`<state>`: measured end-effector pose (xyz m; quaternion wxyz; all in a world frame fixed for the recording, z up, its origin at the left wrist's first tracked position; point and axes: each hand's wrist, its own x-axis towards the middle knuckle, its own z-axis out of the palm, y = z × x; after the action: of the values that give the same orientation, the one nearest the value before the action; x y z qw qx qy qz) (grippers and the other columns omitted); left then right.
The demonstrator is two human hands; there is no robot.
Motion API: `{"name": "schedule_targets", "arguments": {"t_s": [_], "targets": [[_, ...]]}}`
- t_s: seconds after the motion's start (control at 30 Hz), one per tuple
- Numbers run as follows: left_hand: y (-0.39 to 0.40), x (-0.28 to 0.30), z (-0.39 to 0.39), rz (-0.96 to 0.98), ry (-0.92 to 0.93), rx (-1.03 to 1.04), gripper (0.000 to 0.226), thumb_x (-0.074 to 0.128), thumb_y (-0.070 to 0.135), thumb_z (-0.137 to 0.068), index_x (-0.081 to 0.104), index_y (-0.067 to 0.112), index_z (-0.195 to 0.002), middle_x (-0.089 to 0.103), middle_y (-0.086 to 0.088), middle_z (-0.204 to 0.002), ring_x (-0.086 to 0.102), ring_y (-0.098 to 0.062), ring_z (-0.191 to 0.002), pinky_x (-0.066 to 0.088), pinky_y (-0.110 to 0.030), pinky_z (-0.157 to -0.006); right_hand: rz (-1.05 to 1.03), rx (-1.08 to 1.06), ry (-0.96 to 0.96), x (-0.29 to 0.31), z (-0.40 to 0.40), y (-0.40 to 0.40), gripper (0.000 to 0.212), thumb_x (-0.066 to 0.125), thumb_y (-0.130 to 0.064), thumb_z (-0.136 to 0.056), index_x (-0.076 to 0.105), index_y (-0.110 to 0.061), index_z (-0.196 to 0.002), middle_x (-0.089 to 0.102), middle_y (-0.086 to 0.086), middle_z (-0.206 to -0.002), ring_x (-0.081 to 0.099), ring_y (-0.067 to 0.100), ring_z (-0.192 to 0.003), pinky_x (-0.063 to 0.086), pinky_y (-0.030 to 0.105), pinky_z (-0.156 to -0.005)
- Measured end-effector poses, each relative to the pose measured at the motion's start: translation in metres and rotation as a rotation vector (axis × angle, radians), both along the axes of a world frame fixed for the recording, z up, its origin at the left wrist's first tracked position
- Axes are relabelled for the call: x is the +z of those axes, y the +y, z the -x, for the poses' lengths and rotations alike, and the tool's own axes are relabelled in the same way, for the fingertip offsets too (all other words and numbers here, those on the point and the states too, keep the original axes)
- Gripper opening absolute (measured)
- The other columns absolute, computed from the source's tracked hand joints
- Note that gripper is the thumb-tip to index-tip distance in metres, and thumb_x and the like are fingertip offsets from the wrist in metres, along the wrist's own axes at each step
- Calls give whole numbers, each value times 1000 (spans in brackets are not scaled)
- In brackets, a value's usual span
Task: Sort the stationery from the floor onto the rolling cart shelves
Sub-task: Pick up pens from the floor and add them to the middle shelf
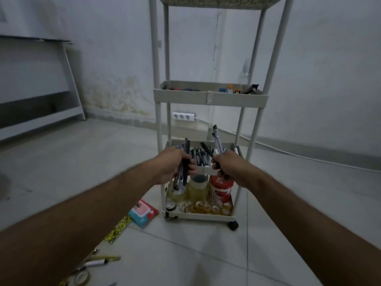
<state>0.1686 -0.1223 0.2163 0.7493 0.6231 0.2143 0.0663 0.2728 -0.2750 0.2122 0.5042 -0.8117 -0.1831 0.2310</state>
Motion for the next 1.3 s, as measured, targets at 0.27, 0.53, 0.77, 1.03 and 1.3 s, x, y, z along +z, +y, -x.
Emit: {"name": "schedule_targets", "arguments": {"t_s": [0.27, 0.53, 0.77, 1.03, 1.3], "targets": [[27, -19, -76, 72, 106, 67, 30, 37, 10, -107, 60, -10, -100, 74, -19, -80, 73, -28, -77, 64, -37, -71, 299, 27, -150, 9, -69, 49, 20, 40, -13, -102, 52, -7, -89, 38, 4, -66, 32, 13, -53, 29, 28, -49], [47, -39, -117, -5, 195, 51, 35, 32, 8, -107, 60, -9, -95, 71, -20, -94, 70, -25, -82, 62, -33, -69, 489, 110, -349, -5, -88, 64, 14, 45, -8, -100, 52, -4, -88, 53, 10, -81, 52, 17, -68, 52, 35, -70], [54, -35, -136, -72, 189, 82, 28, 35, 6, -106, 55, -7, -93, 67, -24, -88, 71, -31, -68, 61, -38, -50, 353, 18, -303, -7, -104, 67, 16, 47, -11, -99, 58, 1, -100, 55, 11, -82, 49, 17, -62, 37, 27, -48], [64, -34, -148, -171, 242, 57, 13, 37, -2, -103, 48, -4, -96, 67, -24, -64, 70, -31, -51, 61, -42, -48, 457, 115, -429, -3, -105, 75, 26, 47, -10, -98, 61, 5, -114, 54, 12, -97, 51, 19, -78, 39, 28, -59], [59, -35, -163, -250, 297, 32, 21, 33, 1, -103, 52, -6, -98, 59, -19, -75, 64, -30, -65, 61, -41, -59, 530, 181, -532, -10, -99, 75, 23, 40, -12, -102, 61, -2, -104, 48, 5, -83, 46, 14, -67, 34, 23, -52]]}}
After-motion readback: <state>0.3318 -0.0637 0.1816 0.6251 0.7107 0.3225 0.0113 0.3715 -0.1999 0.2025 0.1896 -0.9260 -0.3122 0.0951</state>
